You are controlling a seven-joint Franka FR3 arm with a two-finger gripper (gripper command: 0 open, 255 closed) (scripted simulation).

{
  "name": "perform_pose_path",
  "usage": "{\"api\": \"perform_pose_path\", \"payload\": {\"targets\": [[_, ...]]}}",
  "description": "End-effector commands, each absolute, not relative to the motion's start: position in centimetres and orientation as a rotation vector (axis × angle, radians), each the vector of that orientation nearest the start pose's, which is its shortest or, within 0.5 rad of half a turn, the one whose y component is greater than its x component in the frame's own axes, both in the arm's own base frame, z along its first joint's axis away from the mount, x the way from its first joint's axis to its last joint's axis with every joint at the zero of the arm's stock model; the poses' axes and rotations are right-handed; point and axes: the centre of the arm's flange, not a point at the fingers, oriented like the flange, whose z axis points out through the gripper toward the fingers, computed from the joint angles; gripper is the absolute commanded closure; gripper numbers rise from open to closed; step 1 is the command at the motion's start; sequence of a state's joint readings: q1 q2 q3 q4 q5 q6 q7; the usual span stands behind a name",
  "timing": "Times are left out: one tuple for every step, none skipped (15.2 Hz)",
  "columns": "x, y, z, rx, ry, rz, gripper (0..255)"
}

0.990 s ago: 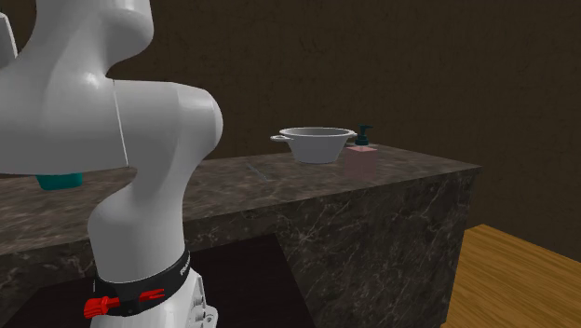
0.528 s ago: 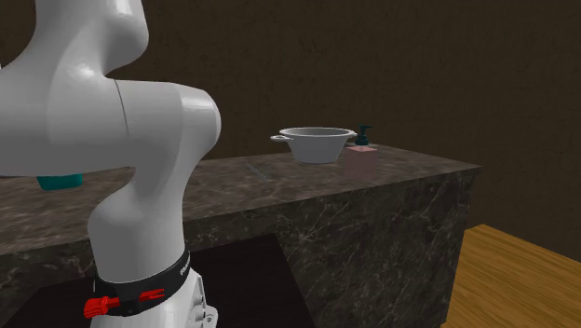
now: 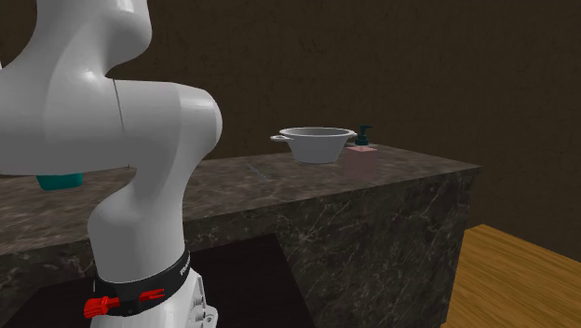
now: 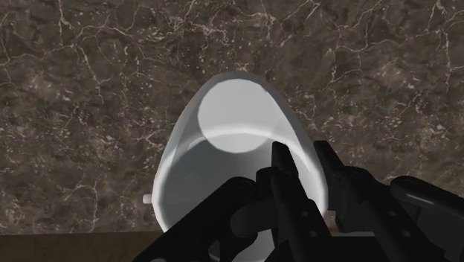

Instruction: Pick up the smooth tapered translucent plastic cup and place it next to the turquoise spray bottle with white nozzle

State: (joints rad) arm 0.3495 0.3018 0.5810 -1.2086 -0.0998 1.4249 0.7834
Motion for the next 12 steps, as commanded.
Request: {"api": "perform_pose_path", "payload": {"targets": [[42.6, 44.9, 61.5, -3.12, -0.182, 0.115, 255], [42.6, 44.9, 61.0, -3.12, -0.182, 0.115, 255], [42.6, 44.9, 60.5, -3.12, -0.182, 0.115, 255], [42.6, 44.9, 60.0, -3.12, -0.182, 0.115, 255], [42.6, 44.9, 59.4, -3.12, -0.182, 0.115, 255], [42.6, 44.9, 58.9, -3.12, -0.182, 0.115, 255], [42.6, 44.9, 58.4, -3.12, -0.182, 0.115, 255], [42.6, 44.9, 57.8, -3.12, -0.182, 0.115, 255], [42.6, 44.9, 57.3, -3.12, -0.182, 0.115, 255], [42.6, 44.9, 56.8, -3.12, -0.182, 0.115, 255], [42.6, 44.9, 56.3, -3.12, -0.182, 0.115, 255], [42.6, 44.9, 55.7, -3.12, -0.182, 0.115, 255]]}}
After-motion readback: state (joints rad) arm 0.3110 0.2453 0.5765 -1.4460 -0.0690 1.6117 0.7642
